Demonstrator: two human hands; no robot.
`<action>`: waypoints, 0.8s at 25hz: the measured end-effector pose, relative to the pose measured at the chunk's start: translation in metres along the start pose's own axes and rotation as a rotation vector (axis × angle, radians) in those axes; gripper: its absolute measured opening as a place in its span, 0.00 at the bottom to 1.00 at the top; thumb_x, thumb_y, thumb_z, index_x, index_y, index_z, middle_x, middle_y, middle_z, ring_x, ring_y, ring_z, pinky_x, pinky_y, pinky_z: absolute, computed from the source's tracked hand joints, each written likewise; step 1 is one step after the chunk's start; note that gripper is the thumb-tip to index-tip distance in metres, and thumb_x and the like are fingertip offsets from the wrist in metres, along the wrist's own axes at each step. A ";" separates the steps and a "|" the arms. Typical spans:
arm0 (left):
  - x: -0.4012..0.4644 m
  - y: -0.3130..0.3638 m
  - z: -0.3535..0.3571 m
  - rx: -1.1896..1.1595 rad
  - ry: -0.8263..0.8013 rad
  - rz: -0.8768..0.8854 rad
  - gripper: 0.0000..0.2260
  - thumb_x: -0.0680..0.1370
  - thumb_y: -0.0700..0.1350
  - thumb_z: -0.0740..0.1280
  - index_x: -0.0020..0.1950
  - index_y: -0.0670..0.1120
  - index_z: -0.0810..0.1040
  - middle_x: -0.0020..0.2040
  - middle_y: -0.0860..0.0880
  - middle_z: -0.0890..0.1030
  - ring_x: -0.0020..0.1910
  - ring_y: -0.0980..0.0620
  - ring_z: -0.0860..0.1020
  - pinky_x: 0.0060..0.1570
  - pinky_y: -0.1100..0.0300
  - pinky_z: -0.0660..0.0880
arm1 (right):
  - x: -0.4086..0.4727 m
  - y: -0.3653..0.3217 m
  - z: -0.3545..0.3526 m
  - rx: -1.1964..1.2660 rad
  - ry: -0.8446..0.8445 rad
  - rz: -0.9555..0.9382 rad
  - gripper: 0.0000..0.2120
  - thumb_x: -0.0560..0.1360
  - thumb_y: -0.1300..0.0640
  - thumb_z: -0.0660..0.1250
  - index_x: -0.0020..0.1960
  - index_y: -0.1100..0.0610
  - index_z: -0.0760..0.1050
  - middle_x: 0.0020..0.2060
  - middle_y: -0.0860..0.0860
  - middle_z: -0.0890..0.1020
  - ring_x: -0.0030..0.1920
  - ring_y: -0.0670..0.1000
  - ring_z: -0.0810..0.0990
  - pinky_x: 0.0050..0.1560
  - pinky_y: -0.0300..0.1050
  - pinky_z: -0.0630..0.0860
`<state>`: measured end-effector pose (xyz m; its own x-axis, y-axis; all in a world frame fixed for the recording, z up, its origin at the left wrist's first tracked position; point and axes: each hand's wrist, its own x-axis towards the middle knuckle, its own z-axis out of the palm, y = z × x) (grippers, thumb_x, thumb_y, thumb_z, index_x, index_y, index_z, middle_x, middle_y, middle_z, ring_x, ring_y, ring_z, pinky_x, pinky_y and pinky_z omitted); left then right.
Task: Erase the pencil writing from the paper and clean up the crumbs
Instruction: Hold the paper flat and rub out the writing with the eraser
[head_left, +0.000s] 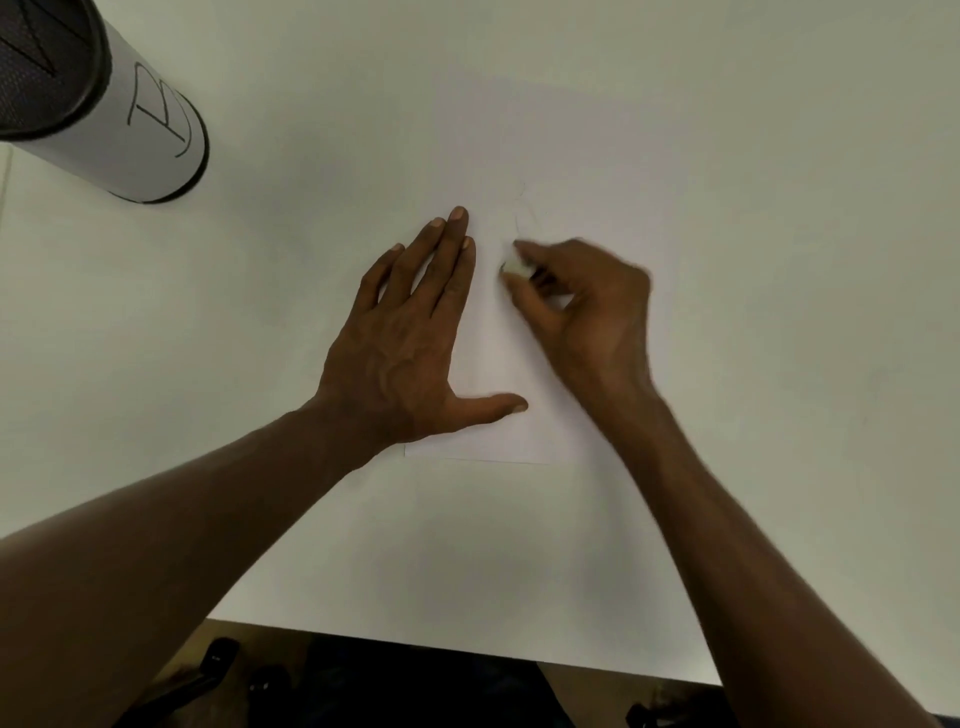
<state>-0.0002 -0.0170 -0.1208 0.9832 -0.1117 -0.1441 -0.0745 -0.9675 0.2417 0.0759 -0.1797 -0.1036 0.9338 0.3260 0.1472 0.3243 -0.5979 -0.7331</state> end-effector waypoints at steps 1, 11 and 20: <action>0.000 0.001 0.000 -0.004 -0.001 -0.002 0.58 0.69 0.81 0.55 0.82 0.37 0.55 0.84 0.40 0.51 0.83 0.43 0.51 0.80 0.49 0.47 | 0.008 0.003 -0.003 -0.005 0.043 0.012 0.09 0.74 0.62 0.74 0.53 0.64 0.84 0.40 0.55 0.86 0.38 0.50 0.82 0.43 0.45 0.80; 0.002 0.001 -0.001 0.001 -0.024 -0.005 0.58 0.69 0.81 0.55 0.83 0.38 0.52 0.85 0.42 0.49 0.84 0.44 0.48 0.80 0.51 0.43 | 0.020 0.015 -0.021 -0.025 0.072 0.079 0.08 0.74 0.61 0.74 0.52 0.61 0.84 0.39 0.54 0.86 0.37 0.50 0.83 0.43 0.49 0.81; 0.001 0.002 -0.002 0.008 -0.036 -0.004 0.58 0.69 0.82 0.53 0.83 0.38 0.52 0.85 0.42 0.49 0.84 0.44 0.49 0.80 0.49 0.46 | 0.022 0.021 -0.032 -0.082 0.075 0.041 0.06 0.74 0.62 0.73 0.50 0.62 0.84 0.37 0.55 0.85 0.36 0.53 0.82 0.40 0.53 0.79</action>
<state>0.0015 -0.0185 -0.1186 0.9769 -0.1161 -0.1795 -0.0724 -0.9697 0.2335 0.1077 -0.2087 -0.0949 0.9543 0.2459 0.1700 0.2939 -0.6682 -0.6835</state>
